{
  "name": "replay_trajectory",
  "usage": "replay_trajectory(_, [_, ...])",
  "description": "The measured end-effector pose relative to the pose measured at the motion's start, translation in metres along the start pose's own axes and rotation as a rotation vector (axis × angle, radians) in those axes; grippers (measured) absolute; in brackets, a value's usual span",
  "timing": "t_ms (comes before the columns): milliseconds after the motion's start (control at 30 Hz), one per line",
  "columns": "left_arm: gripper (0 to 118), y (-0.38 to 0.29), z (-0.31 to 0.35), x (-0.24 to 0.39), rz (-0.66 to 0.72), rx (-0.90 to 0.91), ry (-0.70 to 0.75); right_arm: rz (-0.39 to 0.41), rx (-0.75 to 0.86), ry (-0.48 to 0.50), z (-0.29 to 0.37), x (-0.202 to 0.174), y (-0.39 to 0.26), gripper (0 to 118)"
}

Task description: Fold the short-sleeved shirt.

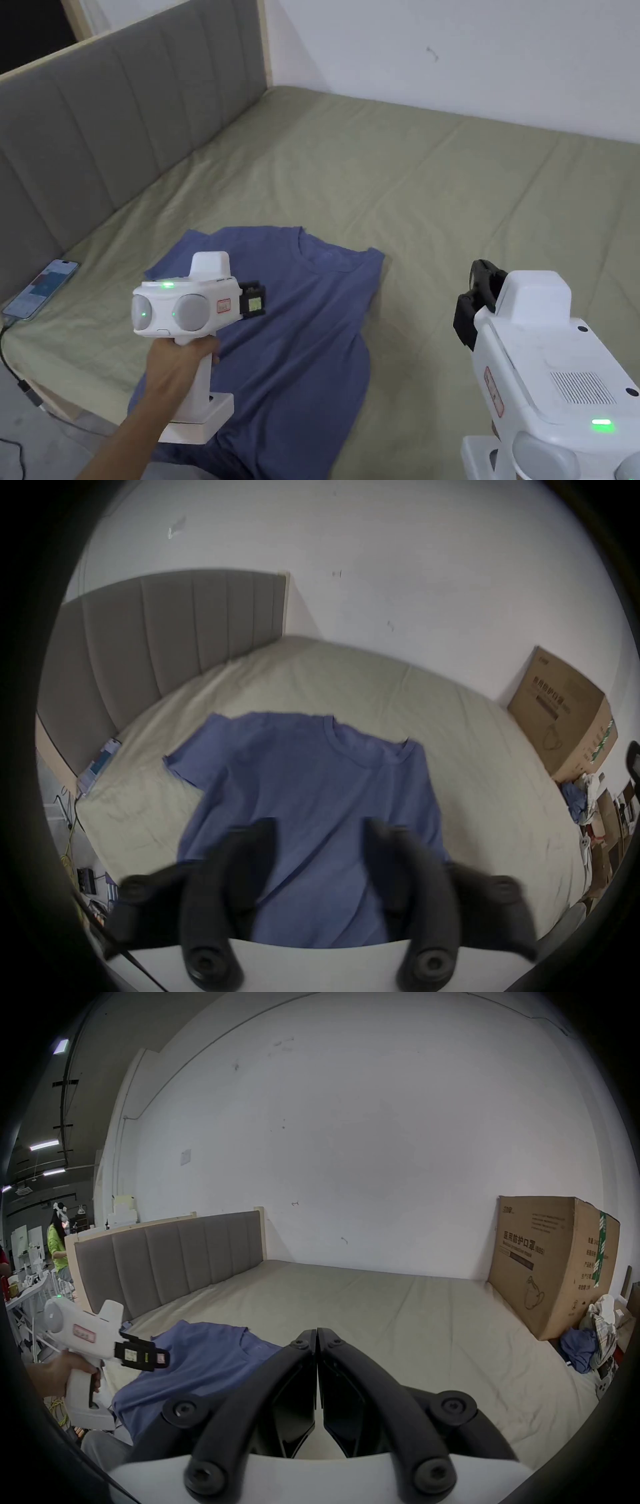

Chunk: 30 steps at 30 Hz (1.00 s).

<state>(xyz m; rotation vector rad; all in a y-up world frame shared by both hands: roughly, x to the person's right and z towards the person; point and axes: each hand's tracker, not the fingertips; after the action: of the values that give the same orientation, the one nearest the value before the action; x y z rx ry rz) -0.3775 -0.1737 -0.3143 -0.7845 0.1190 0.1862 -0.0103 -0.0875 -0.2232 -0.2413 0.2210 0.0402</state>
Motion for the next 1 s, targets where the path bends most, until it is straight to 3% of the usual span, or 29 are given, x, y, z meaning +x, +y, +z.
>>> replay_trajectory(67, [98,0.001,-0.025,0.003,0.026,-0.067,0.021,-0.001,-0.014,-0.013,-0.002,0.006,-0.004,0])
replay_trajectory(100, [105,0.001,-0.034,0.005,0.029,-0.095,0.020,-0.002,-0.021,-0.023,-0.002,0.009,-0.006,0])
replay_trajectory(367, [105,-0.022,-0.093,0.015,-0.018,-0.284,0.039,-0.027,-0.077,-0.110,-0.006,0.033,-0.023,0])
replay_trajectory(500, [89,-0.038,-0.104,0.023,-0.090,-0.334,0.064,-0.021,-0.099,-0.132,-0.006,0.041,-0.030,0])
replay_trajectory(567, [74,-0.035,-0.101,0.026,-0.099,-0.316,0.050,-0.024,-0.105,-0.136,-0.005,0.043,-0.032,0])
replay_trajectory(700, [4,-0.032,-0.092,0.032,-0.158,-0.282,0.056,-0.024,-0.109,-0.136,-0.005,0.044,-0.032,0])
replay_trajectory(800, [2,-0.030,-0.090,0.025,-0.149,-0.274,0.047,-0.024,-0.102,-0.131,-0.004,0.045,-0.028,0])
replay_trajectory(1000, [1,-0.013,-0.054,0.015,0.027,-0.172,-0.038,-0.047,-0.064,-0.135,0.008,0.052,-0.019,0])
